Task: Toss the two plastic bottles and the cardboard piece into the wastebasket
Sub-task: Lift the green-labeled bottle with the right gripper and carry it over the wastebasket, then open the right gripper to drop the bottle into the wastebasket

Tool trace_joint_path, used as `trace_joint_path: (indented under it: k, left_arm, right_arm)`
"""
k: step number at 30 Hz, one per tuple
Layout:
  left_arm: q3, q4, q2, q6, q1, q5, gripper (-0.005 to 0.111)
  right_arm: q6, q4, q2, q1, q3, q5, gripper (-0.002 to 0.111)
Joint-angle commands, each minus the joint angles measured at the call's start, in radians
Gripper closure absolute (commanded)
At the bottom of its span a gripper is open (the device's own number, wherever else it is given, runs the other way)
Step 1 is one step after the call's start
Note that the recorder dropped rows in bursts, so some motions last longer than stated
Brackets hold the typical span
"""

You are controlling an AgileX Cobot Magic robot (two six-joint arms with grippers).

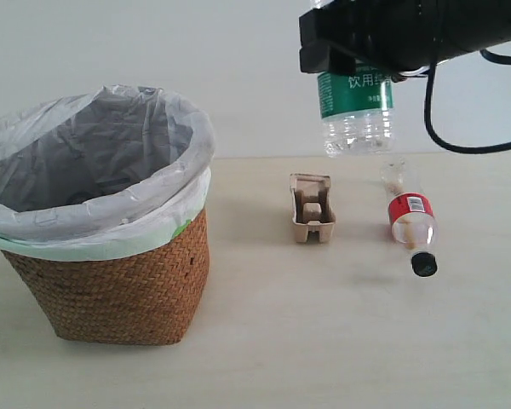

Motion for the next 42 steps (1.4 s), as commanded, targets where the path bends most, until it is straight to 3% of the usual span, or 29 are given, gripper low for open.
trace_joint_path:
  k: [1,3,4,6,9,12,14,15,16,17,18,19,20,21,22,24,25,28,35,42]
  left_arm:
    - [0.004,0.005,-0.003,-0.005,0.000,-0.007,0.103]
    - [0.004,0.005,-0.003,-0.005,0.000,-0.007,0.103]
    - [0.004,0.005,-0.003,-0.005,0.000,-0.007,0.103]
    - [0.004,0.005,-0.003,-0.005,0.000,-0.007,0.103]
    - [0.004,0.005,-0.003,-0.005,0.000,-0.007,0.103]
    - [0.004,0.005,-0.003,-0.005,0.000,-0.007,0.103]
    - [0.004,0.005,-0.003,-0.005,0.000,-0.007,0.103]
    - [0.004,0.005,-0.003,-0.005,0.000,-0.007,0.103]
    - [0.004,0.005,-0.003,-0.005,0.000,-0.007,0.103]
    - [0.004,0.005,-0.003,-0.005,0.000,-0.007,0.103]
    - [0.004,0.005,-0.003,-0.005,0.000,-0.007,0.103]
    - [0.004,0.005,-0.003,-0.005,0.000,-0.007,0.103]
    - [0.004,0.005,-0.003,-0.005,0.000,-0.007,0.103]
    - [0.004,0.005,-0.003,-0.005,0.000,-0.007,0.103]
    - [0.004,0.005,-0.003,-0.005,0.000,-0.007,0.103]
    - [0.004,0.005,-0.003,-0.005,0.000,-0.007,0.103]
    - [0.004,0.005,-0.003,-0.005,0.000,-0.007,0.103]
    - [0.004,0.005,-0.003,-0.005,0.000,-0.007,0.103]
    - [0.004,0.005,-0.003,-0.005,0.000,-0.007,0.103]
    - [0.004,0.005,-0.003,-0.005,0.000,-0.007,0.103]
  right_arm:
    - [0.251,-0.378,-0.004,-0.004,0.000,0.046,0.108]
    - [0.443,-0.605,0.002,-0.020,0.000,0.120,0.108]
    - [0.651,-0.851,0.013,-0.045,0.000,0.246,0.108]
    - [0.784,-1.043,0.031,-0.069,0.000,0.387,0.108]
    - [0.816,-1.177,0.056,-0.117,0.000,0.563,0.108]
    - [0.814,-1.152,0.081,-0.180,0.000,0.574,0.108]
    - [0.757,-0.988,0.105,-0.179,0.000,0.388,0.108]
    - [0.572,-0.690,0.117,-0.146,0.000,0.162,0.108]
    - [0.431,-0.500,0.124,-0.116,-0.002,0.049,0.108]
    - [0.137,-0.141,0.135,-0.022,-0.030,-0.097,0.108]
    - [0.008,0.048,0.140,0.021,-0.073,-0.115,0.106]
    - [-0.250,0.341,0.168,0.110,-0.205,-0.060,0.090]
    - [-0.318,0.477,0.206,0.157,-0.316,-0.009,0.060]
    - [-0.305,0.518,0.232,0.186,-0.384,-0.019,0.037]
    - [-0.246,0.523,0.258,0.212,-0.462,-0.051,0.028]
    - [-0.234,0.490,0.284,0.210,-0.533,0.007,0.046]
    - [-0.227,0.470,0.284,0.198,-0.538,0.025,0.048]
    - [-0.066,0.281,0.284,0.132,-0.536,0.146,0.041]
    - [0.294,-0.271,0.284,-0.020,-0.536,0.461,0.041]
    - [0.326,-0.364,0.296,-0.151,-0.536,0.617,0.041]
